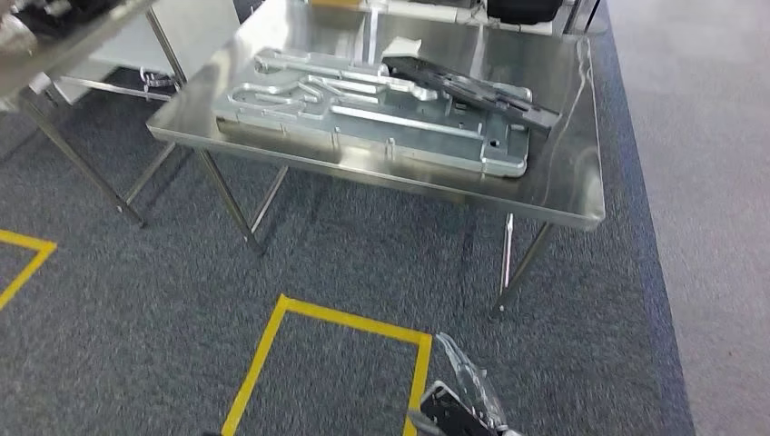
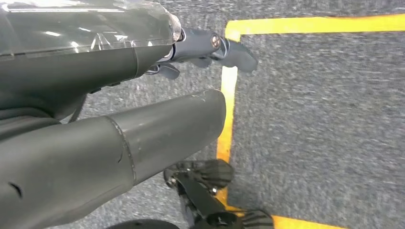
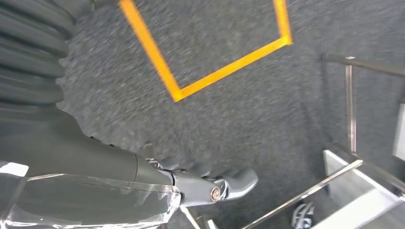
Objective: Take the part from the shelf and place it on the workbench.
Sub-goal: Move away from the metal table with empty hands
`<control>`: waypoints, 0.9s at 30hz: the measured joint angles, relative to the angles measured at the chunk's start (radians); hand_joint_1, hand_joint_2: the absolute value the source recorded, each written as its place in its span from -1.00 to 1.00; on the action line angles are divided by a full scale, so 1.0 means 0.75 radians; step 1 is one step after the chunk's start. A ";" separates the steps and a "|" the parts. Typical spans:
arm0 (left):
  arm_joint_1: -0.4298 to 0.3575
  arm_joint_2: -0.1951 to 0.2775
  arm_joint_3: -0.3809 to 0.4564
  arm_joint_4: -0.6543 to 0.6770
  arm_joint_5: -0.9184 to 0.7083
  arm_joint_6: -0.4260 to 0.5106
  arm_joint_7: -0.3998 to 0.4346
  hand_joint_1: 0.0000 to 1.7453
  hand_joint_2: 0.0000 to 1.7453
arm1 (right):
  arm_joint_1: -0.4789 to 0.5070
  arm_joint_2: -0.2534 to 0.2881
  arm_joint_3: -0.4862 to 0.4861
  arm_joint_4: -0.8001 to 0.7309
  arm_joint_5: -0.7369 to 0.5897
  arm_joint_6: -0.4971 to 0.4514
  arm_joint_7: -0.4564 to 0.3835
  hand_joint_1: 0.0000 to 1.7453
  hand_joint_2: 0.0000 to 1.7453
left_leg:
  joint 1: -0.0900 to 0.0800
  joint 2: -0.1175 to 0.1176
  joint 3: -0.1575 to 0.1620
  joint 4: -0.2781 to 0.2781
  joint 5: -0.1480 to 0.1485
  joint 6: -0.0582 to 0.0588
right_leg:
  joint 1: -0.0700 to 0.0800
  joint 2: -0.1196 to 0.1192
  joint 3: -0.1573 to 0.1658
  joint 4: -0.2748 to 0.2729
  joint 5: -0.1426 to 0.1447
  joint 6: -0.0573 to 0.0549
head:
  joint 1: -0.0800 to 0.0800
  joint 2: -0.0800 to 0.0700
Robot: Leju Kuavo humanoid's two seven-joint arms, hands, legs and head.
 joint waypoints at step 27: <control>0.015 0.005 0.064 0.000 -0.075 0.090 0.048 -1.00 -1.00 | 0.024 0.069 -0.435 0.466 -0.290 -0.110 -0.387 -1.00 1.00 | 0.017 0.001 -0.184 0.230 0.007 -0.031 | -0.010 0.068 0.118 -0.023 -0.091 -0.032 | -0.008 0.000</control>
